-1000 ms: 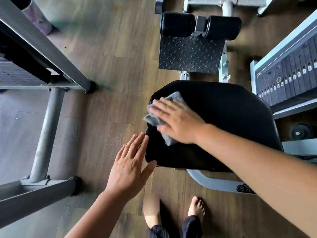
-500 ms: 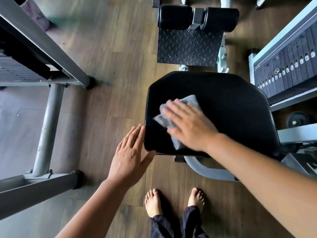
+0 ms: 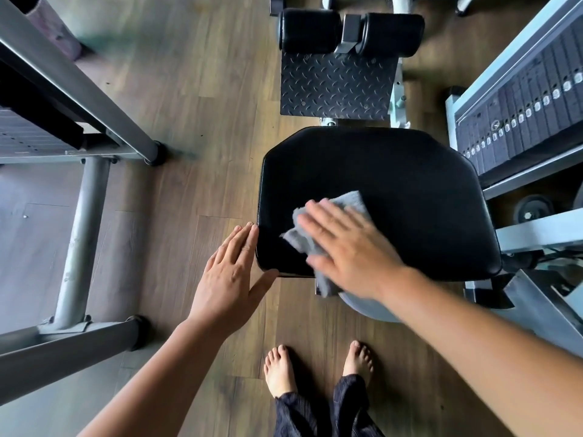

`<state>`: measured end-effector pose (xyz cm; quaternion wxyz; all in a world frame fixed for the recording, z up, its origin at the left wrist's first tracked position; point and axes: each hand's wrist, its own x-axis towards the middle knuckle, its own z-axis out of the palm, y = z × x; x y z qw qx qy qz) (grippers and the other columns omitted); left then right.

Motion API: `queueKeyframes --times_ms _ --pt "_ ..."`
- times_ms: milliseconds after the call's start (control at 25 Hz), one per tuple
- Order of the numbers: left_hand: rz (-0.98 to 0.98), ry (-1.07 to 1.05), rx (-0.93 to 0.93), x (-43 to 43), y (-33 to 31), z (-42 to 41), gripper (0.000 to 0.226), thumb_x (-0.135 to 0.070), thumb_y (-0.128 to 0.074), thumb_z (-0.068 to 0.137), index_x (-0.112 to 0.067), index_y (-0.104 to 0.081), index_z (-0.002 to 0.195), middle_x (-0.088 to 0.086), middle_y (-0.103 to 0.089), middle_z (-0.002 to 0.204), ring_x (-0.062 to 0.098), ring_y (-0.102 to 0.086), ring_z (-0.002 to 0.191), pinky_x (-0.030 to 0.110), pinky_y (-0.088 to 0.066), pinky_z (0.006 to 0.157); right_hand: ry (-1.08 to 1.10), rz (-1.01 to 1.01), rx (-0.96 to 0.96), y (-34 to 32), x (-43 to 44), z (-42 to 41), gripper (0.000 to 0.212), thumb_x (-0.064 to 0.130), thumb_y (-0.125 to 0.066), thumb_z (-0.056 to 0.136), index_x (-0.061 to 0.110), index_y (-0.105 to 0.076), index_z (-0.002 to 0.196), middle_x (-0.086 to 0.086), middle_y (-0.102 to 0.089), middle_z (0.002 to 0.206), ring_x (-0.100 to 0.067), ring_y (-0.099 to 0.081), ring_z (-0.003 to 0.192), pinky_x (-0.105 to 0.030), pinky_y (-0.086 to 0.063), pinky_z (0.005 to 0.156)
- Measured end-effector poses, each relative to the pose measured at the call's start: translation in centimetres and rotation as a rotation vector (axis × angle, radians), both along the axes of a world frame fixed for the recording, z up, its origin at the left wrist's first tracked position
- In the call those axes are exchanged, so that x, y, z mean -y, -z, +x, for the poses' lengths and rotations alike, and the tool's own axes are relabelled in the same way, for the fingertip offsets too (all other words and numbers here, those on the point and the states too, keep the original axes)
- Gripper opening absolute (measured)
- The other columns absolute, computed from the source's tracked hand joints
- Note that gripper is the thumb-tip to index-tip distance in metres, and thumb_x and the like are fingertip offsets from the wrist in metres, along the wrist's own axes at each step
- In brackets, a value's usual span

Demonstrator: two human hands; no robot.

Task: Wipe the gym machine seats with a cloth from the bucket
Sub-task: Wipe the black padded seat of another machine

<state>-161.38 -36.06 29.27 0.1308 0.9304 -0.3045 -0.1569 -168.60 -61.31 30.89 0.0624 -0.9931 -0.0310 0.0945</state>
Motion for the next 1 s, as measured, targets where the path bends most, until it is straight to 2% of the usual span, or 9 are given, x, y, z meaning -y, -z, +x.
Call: queueKeyframes --times_ms 120,200,280,400,480,560,720,920,1000 --pt "0.012 -0.009 -0.011 0.1 0.0 0.1 0.082 -0.072 -0.026 0.097 -0.029 -0.002 0.163 -0.006 -0.007 0.170 0.008 0.006 0.153 0.033 -0.007 0.122 0.352 -0.053 -0.063 0.6 7.0 3.3 0.071 0.057 -0.021 0.098 0.023 -0.016 0.161 -0.004 -0.013 0.169 -0.024 -0.011 0.156 -0.047 -0.012 0.126" --pt "0.011 -0.012 -0.017 0.1 0.0 0.1 0.083 -0.073 -0.026 0.096 -0.029 -0.001 0.163 -0.006 -0.007 0.170 0.008 0.006 0.153 0.032 -0.006 0.121 0.509 -0.049 -0.082 0.5 6.6 4.1 0.070 0.055 -0.022 0.100 0.022 -0.010 0.161 -0.005 -0.008 0.170 -0.024 -0.006 0.157 -0.047 -0.010 0.127" --pt "0.004 -0.008 -0.025 -0.1 -0.1 0.2 0.084 -0.073 -0.026 0.096 -0.028 -0.002 0.163 -0.006 -0.008 0.170 0.005 0.007 0.151 0.031 -0.004 0.121 0.475 -0.074 -0.038 0.3 1.4 3.0 0.072 0.054 -0.024 0.101 0.018 -0.011 0.161 -0.010 -0.010 0.169 -0.027 -0.008 0.156 -0.049 -0.013 0.126" --pt "-0.030 0.015 -0.021 -0.4 0.0 0.4 0.084 -0.070 -0.034 0.097 -0.025 -0.010 0.163 -0.006 -0.014 0.169 0.009 -0.003 0.156 0.031 -0.009 0.124 0.244 0.010 -0.020 -0.4 -7.0 0.5 0.072 0.054 -0.025 0.102 0.018 -0.009 0.161 -0.009 -0.007 0.169 -0.027 -0.005 0.157 -0.050 -0.012 0.126" --pt "-0.042 0.021 -0.017 -0.5 0.1 0.6 0.083 -0.067 -0.037 0.097 -0.022 -0.015 0.163 -0.004 -0.018 0.168 0.011 -0.008 0.156 0.032 -0.014 0.125 0.158 0.063 -0.022 -0.5 -8.2 2.8 0.069 0.053 -0.025 0.102 0.020 -0.011 0.161 -0.007 -0.007 0.170 -0.025 -0.005 0.157 -0.049 -0.011 0.126" --pt "-0.045 0.025 -0.008 -0.5 0.2 0.8 0.083 -0.066 -0.040 0.097 -0.021 -0.016 0.162 -0.003 -0.020 0.168 0.012 -0.010 0.156 0.029 -0.011 0.124 0.177 0.065 -0.028 0.3 -6.4 8.1 0.067 0.052 -0.024 0.102 0.023 -0.013 0.161 -0.005 -0.009 0.170 -0.024 -0.007 0.157 -0.048 -0.011 0.126" --pt "-0.061 0.024 -0.019 -0.5 0.5 0.9 0.084 -0.069 -0.037 0.098 -0.024 -0.010 0.163 -0.006 -0.015 0.169 0.011 -0.006 0.157 0.028 -0.007 0.123 0.393 0.011 -0.072 1.3 -3.4 15.7 0.068 0.051 -0.024 0.102 0.022 -0.010 0.161 -0.007 -0.006 0.170 -0.026 -0.004 0.157 -0.049 -0.008 0.126" --pt "-0.088 0.015 -0.072 -1.0 1.0 0.9 0.084 -0.067 -0.045 0.093 -0.022 -0.023 0.161 -0.002 -0.025 0.167 0.015 -0.015 0.156 0.040 -0.026 0.125 0.202 0.052 -0.011 -0.1 -9.6 5.0 0.071 0.054 -0.021 0.102 0.017 -0.008 0.161 -0.010 -0.005 0.170 -0.028 -0.003 0.157 -0.051 -0.010 0.126" --pt "-0.086 0.012 -0.071 -1.1 1.1 0.8 0.083 -0.066 -0.046 0.094 -0.022 -0.022 0.161 -0.002 -0.026 0.166 0.015 -0.016 0.156 0.039 -0.026 0.125 0.168 0.062 -0.034 0.2 -8.4 6.1 0.069 0.052 -0.021 0.102 0.021 -0.008 0.162 -0.007 -0.005 0.170 -0.026 -0.003 0.157 -0.049 -0.009 0.126"
